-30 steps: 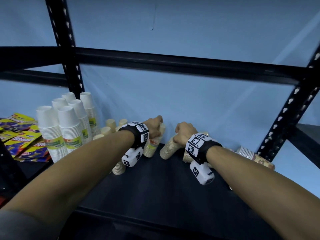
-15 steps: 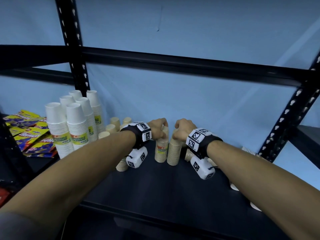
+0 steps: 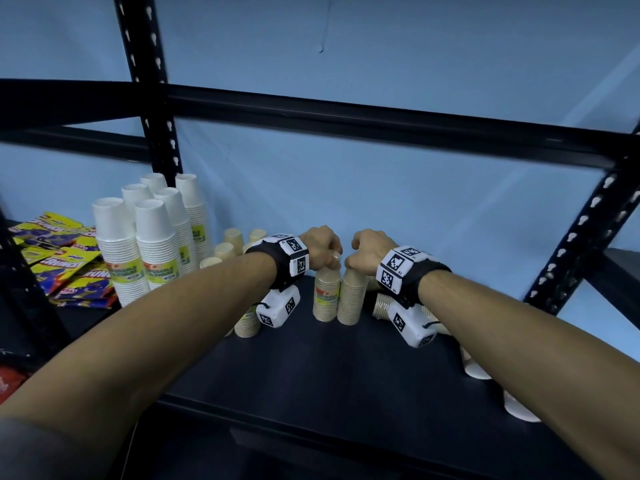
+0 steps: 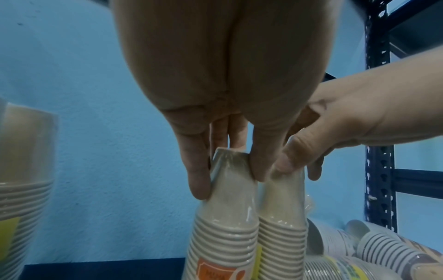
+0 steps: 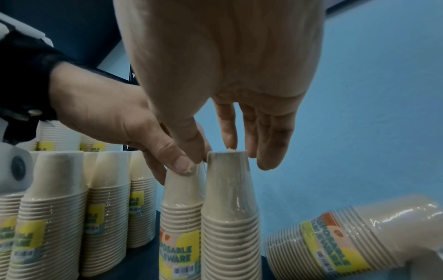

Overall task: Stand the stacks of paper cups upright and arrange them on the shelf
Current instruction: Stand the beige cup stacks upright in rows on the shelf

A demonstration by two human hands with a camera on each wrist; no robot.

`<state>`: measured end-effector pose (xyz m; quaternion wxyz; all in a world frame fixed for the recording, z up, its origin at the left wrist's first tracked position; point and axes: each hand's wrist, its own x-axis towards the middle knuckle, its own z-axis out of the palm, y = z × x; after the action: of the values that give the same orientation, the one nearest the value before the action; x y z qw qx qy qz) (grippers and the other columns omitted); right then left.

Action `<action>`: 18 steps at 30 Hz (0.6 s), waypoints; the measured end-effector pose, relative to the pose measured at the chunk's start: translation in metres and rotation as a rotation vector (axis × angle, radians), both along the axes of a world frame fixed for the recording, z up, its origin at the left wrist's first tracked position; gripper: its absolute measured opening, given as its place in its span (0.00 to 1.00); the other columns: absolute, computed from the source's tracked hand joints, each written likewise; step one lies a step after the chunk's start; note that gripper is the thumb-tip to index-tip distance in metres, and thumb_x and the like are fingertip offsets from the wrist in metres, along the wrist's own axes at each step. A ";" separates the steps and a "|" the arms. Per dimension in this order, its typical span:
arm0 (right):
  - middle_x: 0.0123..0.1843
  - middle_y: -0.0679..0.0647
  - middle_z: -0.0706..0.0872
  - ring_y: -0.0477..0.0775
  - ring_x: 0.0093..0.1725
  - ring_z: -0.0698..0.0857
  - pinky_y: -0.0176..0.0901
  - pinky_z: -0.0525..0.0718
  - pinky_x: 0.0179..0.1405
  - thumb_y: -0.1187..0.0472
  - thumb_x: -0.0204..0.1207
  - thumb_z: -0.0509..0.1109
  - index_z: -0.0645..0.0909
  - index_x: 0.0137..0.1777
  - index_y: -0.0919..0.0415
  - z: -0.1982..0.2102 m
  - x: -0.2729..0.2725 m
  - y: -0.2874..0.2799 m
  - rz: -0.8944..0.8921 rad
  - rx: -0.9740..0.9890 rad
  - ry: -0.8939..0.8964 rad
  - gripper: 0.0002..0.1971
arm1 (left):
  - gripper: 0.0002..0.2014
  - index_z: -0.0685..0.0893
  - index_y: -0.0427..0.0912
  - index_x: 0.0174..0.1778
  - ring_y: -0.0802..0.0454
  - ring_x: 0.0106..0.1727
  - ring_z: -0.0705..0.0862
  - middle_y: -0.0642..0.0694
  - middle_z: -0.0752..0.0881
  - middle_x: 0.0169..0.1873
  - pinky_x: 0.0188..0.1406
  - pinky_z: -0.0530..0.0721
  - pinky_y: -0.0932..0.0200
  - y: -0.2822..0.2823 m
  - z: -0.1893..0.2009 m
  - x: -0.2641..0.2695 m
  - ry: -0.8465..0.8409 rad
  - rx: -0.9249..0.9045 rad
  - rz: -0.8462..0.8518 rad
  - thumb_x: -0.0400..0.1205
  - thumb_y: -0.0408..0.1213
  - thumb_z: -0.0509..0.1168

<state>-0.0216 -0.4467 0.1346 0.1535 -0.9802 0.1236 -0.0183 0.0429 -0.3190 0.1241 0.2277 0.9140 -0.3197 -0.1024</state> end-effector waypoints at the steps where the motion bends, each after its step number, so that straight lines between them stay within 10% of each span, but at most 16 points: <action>1: 0.51 0.60 0.86 0.60 0.47 0.87 0.44 0.84 0.39 0.59 0.71 0.73 0.82 0.56 0.69 0.001 -0.001 0.000 -0.010 -0.008 0.004 0.17 | 0.17 0.85 0.38 0.64 0.47 0.48 0.87 0.40 0.89 0.56 0.51 0.87 0.54 0.000 0.000 0.000 -0.008 0.000 0.001 0.80 0.36 0.71; 4: 0.36 0.56 0.78 0.54 0.31 0.76 0.38 0.72 0.25 0.58 0.70 0.74 0.77 0.39 0.63 0.002 -0.002 0.002 -0.051 -0.016 0.030 0.10 | 0.18 0.85 0.38 0.65 0.48 0.49 0.85 0.40 0.88 0.57 0.49 0.84 0.57 -0.001 0.000 0.000 -0.029 0.008 0.002 0.79 0.35 0.72; 7: 0.51 0.64 0.89 0.62 0.48 0.89 0.49 0.89 0.42 0.64 0.71 0.72 0.85 0.57 0.71 0.001 0.000 0.001 -0.006 -0.018 0.067 0.16 | 0.19 0.84 0.38 0.66 0.46 0.54 0.87 0.40 0.88 0.58 0.52 0.85 0.56 -0.001 0.000 0.000 -0.034 0.020 -0.002 0.79 0.36 0.72; 11: 0.60 0.62 0.87 0.61 0.58 0.87 0.51 0.87 0.54 0.61 0.72 0.72 0.83 0.64 0.65 0.002 0.000 -0.002 0.018 -0.017 0.090 0.19 | 0.19 0.84 0.38 0.66 0.46 0.52 0.87 0.40 0.88 0.58 0.54 0.86 0.54 -0.002 0.001 0.000 -0.042 0.031 -0.010 0.79 0.36 0.72; 16: 0.30 0.54 0.74 0.53 0.26 0.73 0.38 0.69 0.23 0.58 0.71 0.73 0.75 0.32 0.61 0.003 -0.001 0.002 -0.062 -0.014 0.044 0.12 | 0.19 0.84 0.37 0.67 0.48 0.47 0.85 0.40 0.87 0.58 0.52 0.87 0.54 -0.001 0.003 -0.001 -0.033 0.038 -0.024 0.80 0.36 0.71; 18: 0.35 0.59 0.84 0.58 0.32 0.84 0.43 0.82 0.28 0.61 0.70 0.73 0.84 0.42 0.69 0.005 -0.001 0.005 -0.048 -0.011 0.056 0.09 | 0.18 0.84 0.37 0.66 0.48 0.46 0.85 0.40 0.88 0.57 0.52 0.87 0.54 -0.002 0.003 0.000 -0.042 0.035 -0.024 0.79 0.36 0.71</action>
<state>-0.0225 -0.4417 0.1399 0.1442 -0.9779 0.1512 0.0050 0.0427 -0.3207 0.1266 0.2038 0.9160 -0.3334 -0.0914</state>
